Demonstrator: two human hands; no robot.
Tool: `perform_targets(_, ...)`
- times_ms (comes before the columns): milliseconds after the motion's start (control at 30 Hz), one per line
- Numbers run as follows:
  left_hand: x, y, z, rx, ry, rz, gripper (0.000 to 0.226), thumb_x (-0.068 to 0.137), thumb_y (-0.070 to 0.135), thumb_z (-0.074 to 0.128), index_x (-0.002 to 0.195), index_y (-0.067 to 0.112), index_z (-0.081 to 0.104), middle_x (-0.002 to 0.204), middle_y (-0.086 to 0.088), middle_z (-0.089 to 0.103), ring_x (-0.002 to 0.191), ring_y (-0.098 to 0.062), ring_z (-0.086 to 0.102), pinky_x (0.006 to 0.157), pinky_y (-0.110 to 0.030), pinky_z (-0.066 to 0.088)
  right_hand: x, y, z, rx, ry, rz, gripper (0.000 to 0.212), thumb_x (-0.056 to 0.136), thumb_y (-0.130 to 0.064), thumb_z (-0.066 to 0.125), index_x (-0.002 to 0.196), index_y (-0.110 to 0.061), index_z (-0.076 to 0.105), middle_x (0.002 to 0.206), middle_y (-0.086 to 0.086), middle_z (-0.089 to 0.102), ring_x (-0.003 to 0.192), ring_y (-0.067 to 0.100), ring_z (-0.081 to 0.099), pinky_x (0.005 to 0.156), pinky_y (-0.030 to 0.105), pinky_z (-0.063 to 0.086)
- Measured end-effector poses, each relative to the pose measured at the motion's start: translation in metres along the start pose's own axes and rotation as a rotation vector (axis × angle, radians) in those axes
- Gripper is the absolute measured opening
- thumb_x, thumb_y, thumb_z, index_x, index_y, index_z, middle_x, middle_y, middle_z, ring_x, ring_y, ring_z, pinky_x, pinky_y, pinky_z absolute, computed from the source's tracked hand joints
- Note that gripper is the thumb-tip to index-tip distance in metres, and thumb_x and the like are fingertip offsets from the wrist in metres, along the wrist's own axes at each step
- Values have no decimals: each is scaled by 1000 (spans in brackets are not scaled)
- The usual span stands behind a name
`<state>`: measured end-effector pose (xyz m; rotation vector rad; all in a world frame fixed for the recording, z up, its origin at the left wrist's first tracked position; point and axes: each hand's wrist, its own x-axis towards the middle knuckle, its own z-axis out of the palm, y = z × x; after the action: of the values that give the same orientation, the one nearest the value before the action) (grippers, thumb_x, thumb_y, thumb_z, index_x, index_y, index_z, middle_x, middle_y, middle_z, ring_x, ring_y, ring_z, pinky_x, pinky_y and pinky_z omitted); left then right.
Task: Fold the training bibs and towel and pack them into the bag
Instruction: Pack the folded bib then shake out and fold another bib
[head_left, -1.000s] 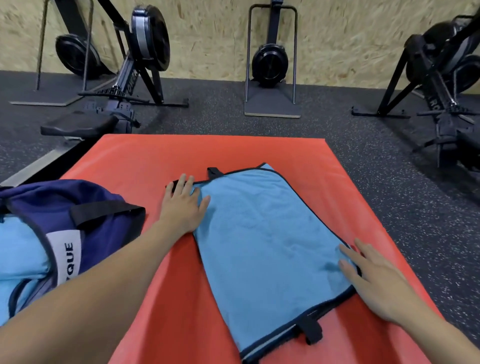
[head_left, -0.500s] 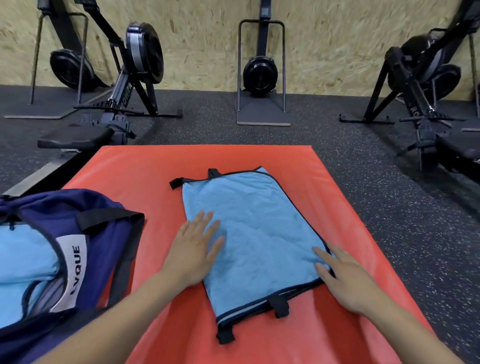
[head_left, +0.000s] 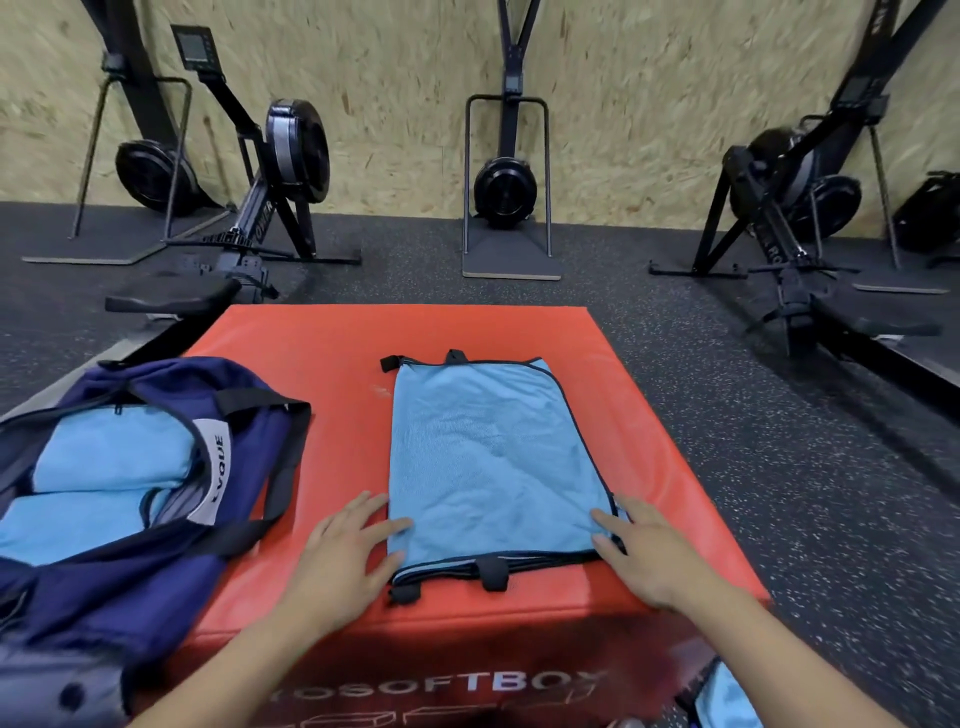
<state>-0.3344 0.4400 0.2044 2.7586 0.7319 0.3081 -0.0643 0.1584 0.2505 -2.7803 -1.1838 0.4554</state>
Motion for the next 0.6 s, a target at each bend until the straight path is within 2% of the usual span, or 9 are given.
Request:
perform_targets(67,-8,-5,-4,4,-31,-11,63,81,72,28,132,50,57,154,9,42,149,-16,29,113,-38,28,-14,2,2,-25,-10,-51,94,79,-88,4,154,-38,32,168,0,7,155,19,2,125,36,11)
perform_targets(100,-12,-8,-5,8,-32,-12,63,81,72,27,132,50,57,154,8,42,149,-16,29,113,-39,28,-19,4,4,-44,-12,-70,95,79,-88,3,154,-38,31,168,-1,4,155,18,-2,125,37,11)
perform_targets(167,-21,-12,-8,22,-26,-6,63,81,72,27,132,50,57,154,6,43,148,-17,30,113,-40,30,-28,8,7,-84,-5,-103,70,94,-73,18,155,-39,28,168,-4,1,155,16,-5,125,38,12)
perform_targets(200,-26,-13,-9,30,-22,-2,63,81,71,27,131,51,58,153,6,44,148,-17,31,113,-40,30,-32,10,9,-85,4,-116,68,95,-70,19,155,-39,27,168,-5,0,154,15,-5,125,38,12)
perform_targets(300,-41,-15,-10,33,-21,11,63,84,70,22,134,51,55,154,6,43,148,-16,30,114,-37,29,-46,13,17,-96,0,-145,79,87,-78,8,156,-41,23,167,-10,-1,154,12,-5,125,39,13)
perform_targets(367,-52,-17,-10,16,-45,29,66,86,75,18,139,52,49,158,10,36,150,-13,26,117,-36,26,-51,19,22,-57,19,-183,105,67,-89,-10,156,-43,19,166,-14,1,154,11,-1,125,37,15)
perform_targets(400,-59,-20,-9,4,-58,48,69,86,80,15,142,53,45,159,12,33,150,-11,24,119,-37,25,-54,23,22,-35,25,-203,110,62,-92,-13,156,-43,19,166,-14,3,154,10,3,124,35,15)
perform_targets(467,-72,-28,-9,-5,-74,88,71,87,83,7,145,55,37,159,18,27,150,-9,22,120,-39,26,-59,34,19,32,34,-242,101,70,-92,-3,155,-43,22,165,-15,10,152,8,13,123,27,15)
perform_targets(600,-94,-36,-14,39,-63,176,47,97,69,19,143,63,30,158,25,27,148,-2,24,118,-36,27,-73,60,16,106,48,-276,81,82,-82,18,149,-42,39,159,-21,21,146,0,26,111,7,12)
